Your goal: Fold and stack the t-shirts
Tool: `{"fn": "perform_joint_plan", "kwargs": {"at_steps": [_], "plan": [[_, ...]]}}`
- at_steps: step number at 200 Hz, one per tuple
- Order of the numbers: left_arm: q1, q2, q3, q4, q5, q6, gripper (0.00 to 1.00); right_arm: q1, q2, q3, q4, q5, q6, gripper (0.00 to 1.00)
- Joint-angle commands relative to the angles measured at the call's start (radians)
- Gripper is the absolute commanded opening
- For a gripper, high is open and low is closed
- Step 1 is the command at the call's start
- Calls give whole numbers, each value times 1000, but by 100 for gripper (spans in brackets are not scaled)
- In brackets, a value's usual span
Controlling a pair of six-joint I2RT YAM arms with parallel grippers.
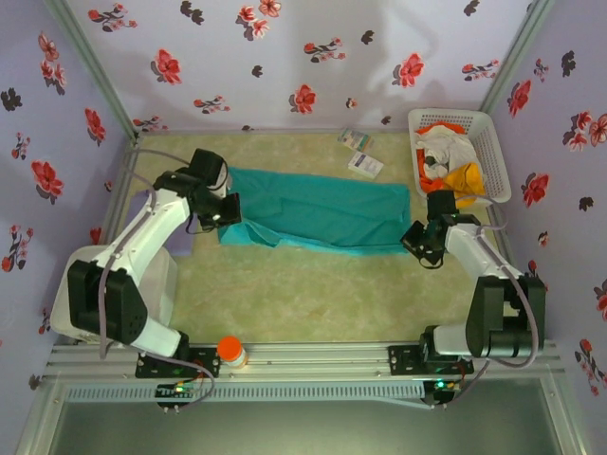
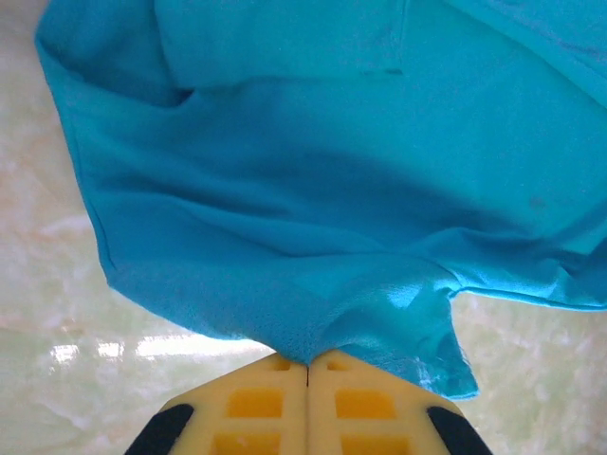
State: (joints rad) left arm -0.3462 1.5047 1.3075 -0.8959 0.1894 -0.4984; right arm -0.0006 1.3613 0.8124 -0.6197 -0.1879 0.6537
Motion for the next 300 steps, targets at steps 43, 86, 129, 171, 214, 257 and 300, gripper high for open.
{"fn": "perform_joint_plan", "kwargs": {"at_steps": [43,86,129,171,214,257,300], "plan": [[19,161,193,-55,-91,111,0,-10,111,112,88,-32,26,0],[34,261,302,-66,-125,142,0,-10,218,198,107,-44,21,0],[41,339,406,-83,-152,157,0,-12,295,246,121,-39,18,0],[42,419,486,-118,-163,176,0,-13,325,261,132,-38,18,0],[49,481,526,-128,-177,182,0,-14,339,271,141,-27,19,0],[54,538,557,-131,-204,190,0,-15,355,285,146,-28,24,0],[60,615,633,-115,-225,192,0,-15,368,295,140,-27,22,4]]}}
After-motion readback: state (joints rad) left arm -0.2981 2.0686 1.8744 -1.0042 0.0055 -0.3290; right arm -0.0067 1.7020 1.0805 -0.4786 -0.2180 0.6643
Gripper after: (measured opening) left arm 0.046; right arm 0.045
